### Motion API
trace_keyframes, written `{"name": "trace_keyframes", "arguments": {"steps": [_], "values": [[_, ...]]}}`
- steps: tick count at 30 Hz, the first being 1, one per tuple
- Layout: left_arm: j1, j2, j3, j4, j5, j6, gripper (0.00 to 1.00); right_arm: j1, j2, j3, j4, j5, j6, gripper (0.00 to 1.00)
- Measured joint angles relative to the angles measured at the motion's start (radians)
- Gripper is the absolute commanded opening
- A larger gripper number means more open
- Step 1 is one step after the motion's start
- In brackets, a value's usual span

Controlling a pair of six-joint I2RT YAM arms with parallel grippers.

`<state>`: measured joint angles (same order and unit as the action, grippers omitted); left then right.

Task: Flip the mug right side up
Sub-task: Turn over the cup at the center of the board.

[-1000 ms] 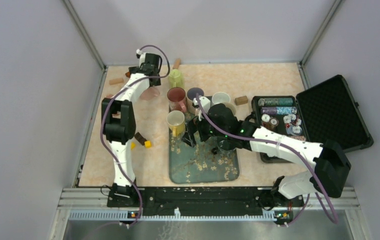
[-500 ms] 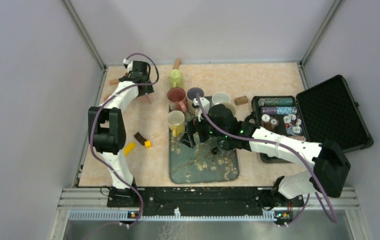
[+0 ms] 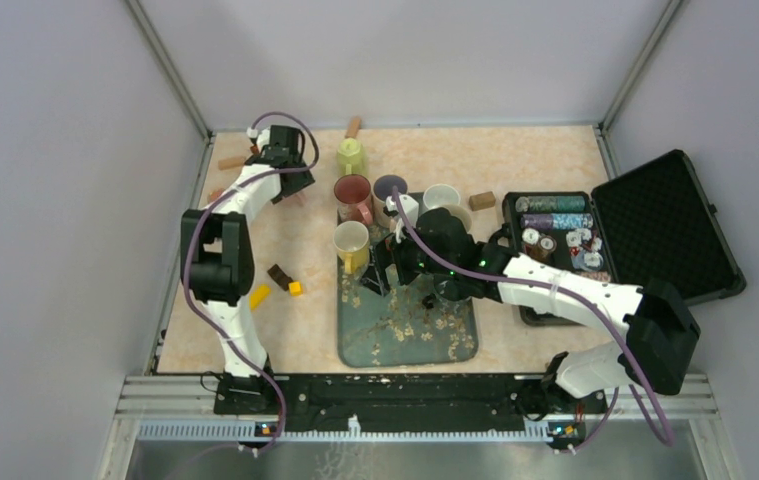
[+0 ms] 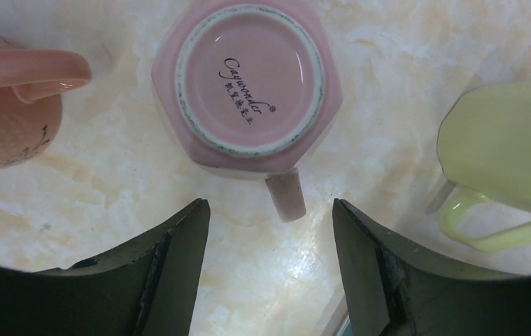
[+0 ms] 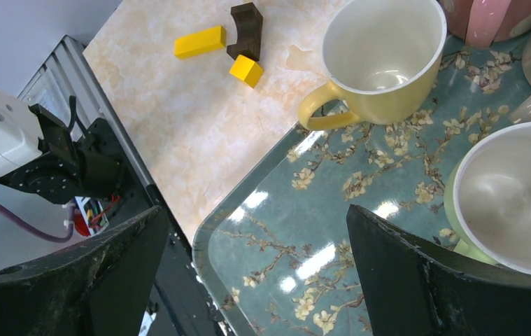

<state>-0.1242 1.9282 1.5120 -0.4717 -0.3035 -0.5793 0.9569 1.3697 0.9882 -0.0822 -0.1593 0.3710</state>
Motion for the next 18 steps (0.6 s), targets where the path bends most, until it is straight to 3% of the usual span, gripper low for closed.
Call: {"name": "trace_keyframes", "arguments": {"steps": [13,18], "values": [[0.000,0.110,0.052,0.000,-0.008,-0.078,0.32,0.000,0.000,-0.015,-0.008,0.006,0.000,0.99],[-0.001,0.112,0.056,0.005,-0.005,-0.083,0.07,0.000,0.000,-0.015,-0.009,0.008,0.000,0.99]]}}
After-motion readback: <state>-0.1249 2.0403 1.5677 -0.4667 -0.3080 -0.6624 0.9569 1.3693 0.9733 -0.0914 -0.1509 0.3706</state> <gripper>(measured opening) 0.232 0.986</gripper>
